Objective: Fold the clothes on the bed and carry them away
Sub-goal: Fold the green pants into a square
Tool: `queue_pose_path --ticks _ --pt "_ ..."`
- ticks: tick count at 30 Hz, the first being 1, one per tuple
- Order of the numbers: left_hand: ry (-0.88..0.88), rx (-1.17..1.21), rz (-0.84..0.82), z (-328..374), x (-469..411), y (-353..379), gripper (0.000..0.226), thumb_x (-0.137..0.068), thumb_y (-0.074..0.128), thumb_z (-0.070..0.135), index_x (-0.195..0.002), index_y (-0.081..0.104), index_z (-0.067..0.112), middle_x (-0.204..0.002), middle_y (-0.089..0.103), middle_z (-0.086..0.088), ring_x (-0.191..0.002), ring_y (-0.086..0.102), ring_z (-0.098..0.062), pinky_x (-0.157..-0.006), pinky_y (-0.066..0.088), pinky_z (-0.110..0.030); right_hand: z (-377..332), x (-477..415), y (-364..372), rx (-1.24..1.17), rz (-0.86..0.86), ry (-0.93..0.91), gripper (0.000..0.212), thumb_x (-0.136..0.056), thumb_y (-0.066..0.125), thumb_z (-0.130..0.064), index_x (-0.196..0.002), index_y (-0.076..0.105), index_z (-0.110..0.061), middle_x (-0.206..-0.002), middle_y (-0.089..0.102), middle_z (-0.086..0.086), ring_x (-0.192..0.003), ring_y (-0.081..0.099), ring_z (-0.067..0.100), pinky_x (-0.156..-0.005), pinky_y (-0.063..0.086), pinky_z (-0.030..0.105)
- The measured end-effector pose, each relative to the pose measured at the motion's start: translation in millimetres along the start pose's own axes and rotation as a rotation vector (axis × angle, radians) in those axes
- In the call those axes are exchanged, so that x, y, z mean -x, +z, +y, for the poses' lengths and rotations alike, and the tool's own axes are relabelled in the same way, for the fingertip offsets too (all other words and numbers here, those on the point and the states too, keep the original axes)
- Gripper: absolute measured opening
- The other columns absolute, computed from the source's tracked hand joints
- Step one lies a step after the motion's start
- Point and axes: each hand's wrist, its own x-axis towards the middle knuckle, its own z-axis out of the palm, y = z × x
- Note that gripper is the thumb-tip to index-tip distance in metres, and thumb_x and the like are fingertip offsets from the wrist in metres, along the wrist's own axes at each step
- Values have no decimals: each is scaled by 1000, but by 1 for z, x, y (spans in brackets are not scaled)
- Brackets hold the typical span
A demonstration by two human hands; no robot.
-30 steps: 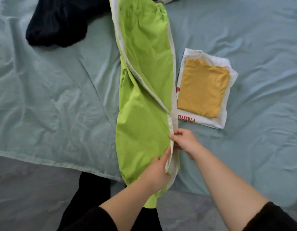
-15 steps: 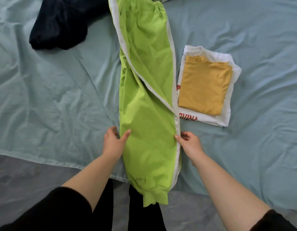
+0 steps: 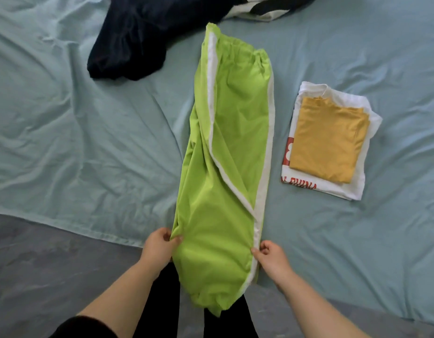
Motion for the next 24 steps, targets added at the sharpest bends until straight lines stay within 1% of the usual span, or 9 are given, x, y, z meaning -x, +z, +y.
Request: queue_pose_path --ticks 3,6,9,12,15,18,20,22,24 --pt "-40 17 -81 -11 -1 -6 16 -82 74 19 -78 61 12 -85 68 -14 -81 64 -30 -79 53 -47 -7 15 9 85 96 23 18 -82 72 -13 -94 60 -6 -93 65 13 -87 60 25 -78 46 38" --pt "21 31 -62 15 -13 -12 21 -81 76 27 -92 61 16 -92 68 -5 -87 65 -23 -74 51 -33 -42 18 7 253 297 -140 65 -77 77 -28 -132 48 -10 -127 52 10 -115 52 28 -97 41 35" --pt "169 117 52 68 -30 -16 36 -83 74 35 -111 56 21 -103 63 3 -92 62 -17 -76 46 -29 -99 4 13 457 363 -378 71 -84 67 -39 -144 36 -18 -145 38 4 -133 38 24 -110 32 37" --pt "333 60 192 120 -49 -14 26 -86 68 43 -103 57 26 -101 60 7 -83 58 -9 -65 43 -27 -153 -19 31 505 338 -474 59 -92 55 -35 -146 33 -24 -153 31 4 -140 30 25 -115 28 42" --pt "319 36 133 156 -65 -5 33 -85 65 49 -103 60 22 -95 60 9 -82 57 -11 -65 42 -26 -189 -40 43 459 349 -483 36 -98 46 -36 -130 52 -21 -138 51 8 -127 46 30 -101 41 41" --pt "310 102 84 165 -79 -1 18 -89 65 33 -89 61 16 -84 59 2 -70 54 -19 -63 43 -28 -201 -54 29 75 367 -387 26 -102 39 -33 -89 55 -17 -78 58 0 -78 57 26 -57 36 31" --pt "260 296 81 162 -86 -6 11 -90 63 24 -85 63 14 -83 66 -6 -74 62 -27 -72 54 -37 -197 -64 2 -153 477 -332 28 -103 39 -28 -80 48 -15 -65 46 -3 -65 46 21 -53 25 33" --pt "196 395 72 153 -92 -14 8 -91 62 21 -88 65 14 -92 71 -12 -87 68 -31 -83 56 -44 -185 -74 -30 -152 571 -295 36 -103 39 -27 -69 37 -15 -63 39 -2 -58 37 16 -52 23 36" --pt "149 401 -18 146 -96 -18 9 -92 63 20 -89 67 13 -95 73 -13 -84 70 -27 -82 57 -41 -174 -82 -51 -64 484 -265 40 -101 43 -27 -65 29 -16 -63 35 0 -57 31 15 -52 23 33"
